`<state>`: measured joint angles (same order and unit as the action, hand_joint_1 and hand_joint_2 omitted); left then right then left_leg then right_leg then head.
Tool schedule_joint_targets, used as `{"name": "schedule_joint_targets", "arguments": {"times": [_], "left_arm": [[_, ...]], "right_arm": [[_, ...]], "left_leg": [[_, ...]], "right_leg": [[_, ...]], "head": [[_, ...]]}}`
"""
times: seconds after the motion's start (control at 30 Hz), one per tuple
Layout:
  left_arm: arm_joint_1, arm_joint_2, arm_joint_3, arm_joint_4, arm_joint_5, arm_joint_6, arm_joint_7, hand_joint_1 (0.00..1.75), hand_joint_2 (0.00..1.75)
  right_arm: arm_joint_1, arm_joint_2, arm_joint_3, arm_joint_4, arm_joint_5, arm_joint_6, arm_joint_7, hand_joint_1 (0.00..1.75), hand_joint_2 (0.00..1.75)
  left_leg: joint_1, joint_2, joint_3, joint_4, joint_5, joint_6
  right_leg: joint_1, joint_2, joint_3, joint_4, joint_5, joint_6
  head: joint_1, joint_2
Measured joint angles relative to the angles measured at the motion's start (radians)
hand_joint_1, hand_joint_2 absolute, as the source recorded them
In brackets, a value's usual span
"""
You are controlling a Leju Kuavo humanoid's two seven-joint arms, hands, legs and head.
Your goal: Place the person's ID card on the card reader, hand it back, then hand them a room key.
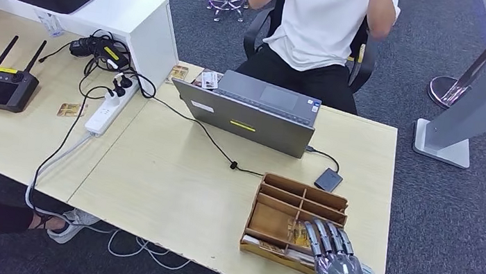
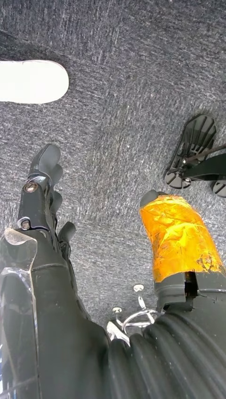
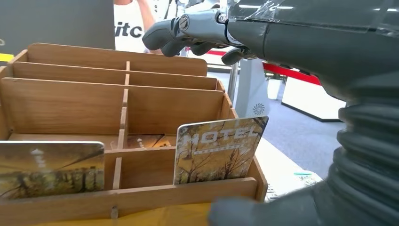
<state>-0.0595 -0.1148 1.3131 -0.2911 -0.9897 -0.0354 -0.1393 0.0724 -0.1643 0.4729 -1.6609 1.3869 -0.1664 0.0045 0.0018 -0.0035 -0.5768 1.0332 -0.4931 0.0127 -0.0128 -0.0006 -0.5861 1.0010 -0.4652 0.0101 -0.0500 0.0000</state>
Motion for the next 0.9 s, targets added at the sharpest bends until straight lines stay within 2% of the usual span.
{"name": "schedule_joint_targets", "arguments": {"times": [0.63,0.73,0.9], "left_arm": [[0.0,0.0,0.002,0.0,-0.004,0.001,0.0,0.0,1.75],[0.0,-0.002,0.002,0.0,-0.009,0.0,0.0,0.0,1.75],[-0.002,-0.003,0.002,0.0,-0.027,-0.004,0.0,0.0,1.75]], "right_arm": [[0.002,0.01,-0.028,-0.004,0.005,-0.006,-0.002,1.75,1.75],[-0.022,0.025,-0.037,-0.014,0.006,-0.029,-0.009,1.75,1.75],[-0.116,0.051,-0.056,-0.027,0.023,-0.096,-0.034,1.75,1.75]], "left_leg": [[0.0,0.0,0.0,0.0,0.0,0.0],[0.0,0.0,0.0,0.0,0.0,0.0],[0.0,0.002,0.0,0.0,0.0,0.0]], "right_leg": [[0.0,0.0,0.0,0.0,0.0,0.0],[0.0,0.0,0.0,0.0,0.0,0.0],[0.0,0.001,0.0,0.0,0.001,-0.001]], "head": [[0.0,0.0],[0.0,0.0],[0.0,0.0]]}}
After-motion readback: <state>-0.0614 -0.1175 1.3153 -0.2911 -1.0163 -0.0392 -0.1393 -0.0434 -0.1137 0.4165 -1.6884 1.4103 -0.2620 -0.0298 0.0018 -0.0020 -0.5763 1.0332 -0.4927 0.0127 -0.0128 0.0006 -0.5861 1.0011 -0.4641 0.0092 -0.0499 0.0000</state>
